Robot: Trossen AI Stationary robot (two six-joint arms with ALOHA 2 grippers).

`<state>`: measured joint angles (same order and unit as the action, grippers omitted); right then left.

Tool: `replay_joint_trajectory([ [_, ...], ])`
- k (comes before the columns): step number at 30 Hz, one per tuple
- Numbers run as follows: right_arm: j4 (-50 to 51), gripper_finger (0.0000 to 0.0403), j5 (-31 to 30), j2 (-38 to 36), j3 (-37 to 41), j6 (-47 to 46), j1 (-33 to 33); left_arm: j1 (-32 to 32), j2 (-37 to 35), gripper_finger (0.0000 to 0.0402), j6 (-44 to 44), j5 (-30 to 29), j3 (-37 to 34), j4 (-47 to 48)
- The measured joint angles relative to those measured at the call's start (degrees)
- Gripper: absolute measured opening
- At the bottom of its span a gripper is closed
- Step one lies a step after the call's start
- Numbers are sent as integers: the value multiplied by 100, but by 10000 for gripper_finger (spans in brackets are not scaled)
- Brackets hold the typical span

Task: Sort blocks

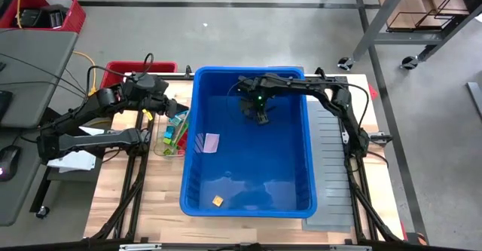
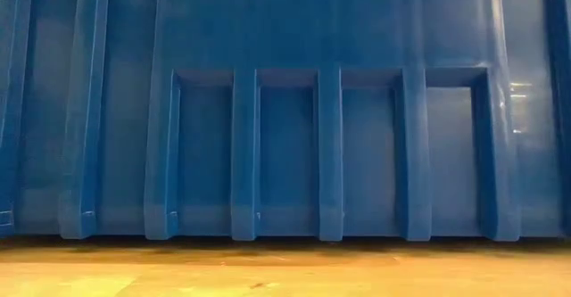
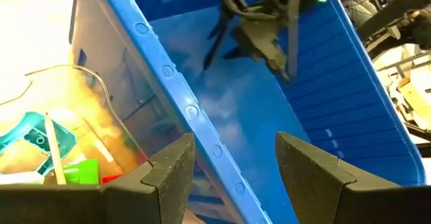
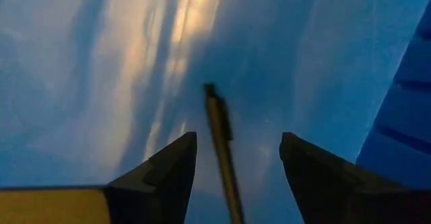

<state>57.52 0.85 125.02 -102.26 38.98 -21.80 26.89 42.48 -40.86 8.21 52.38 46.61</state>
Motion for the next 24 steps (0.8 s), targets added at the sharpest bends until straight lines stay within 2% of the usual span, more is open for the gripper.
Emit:
replay_joint_trajectory([
  [5, 215, 208, 3, 262, 0, -5, -179, -111, 0, 202, -2, -3, 0, 3],
  [12, 174, 208, 421, 457, 4, 15, -242, -229, 0, 202, -77, -35, 0, 5],
  [16, 84, 208, 373, 570, -6, 147, -84, -236, 0, 202, -92, -126, 0, 7],
  [19, 66, 204, 87, 600, -15, 199, -3, -234, 0, 202, -94, -178, 0, 9],
  [21, 70, 190, 63, 602, -15, 201, 12, -233, 0, 202, -96, -190, 0, 6],
  [24, 79, 137, 71, 607, -15, 112, 24, -233, 0, 202, -96, -212, 0, 4],
])
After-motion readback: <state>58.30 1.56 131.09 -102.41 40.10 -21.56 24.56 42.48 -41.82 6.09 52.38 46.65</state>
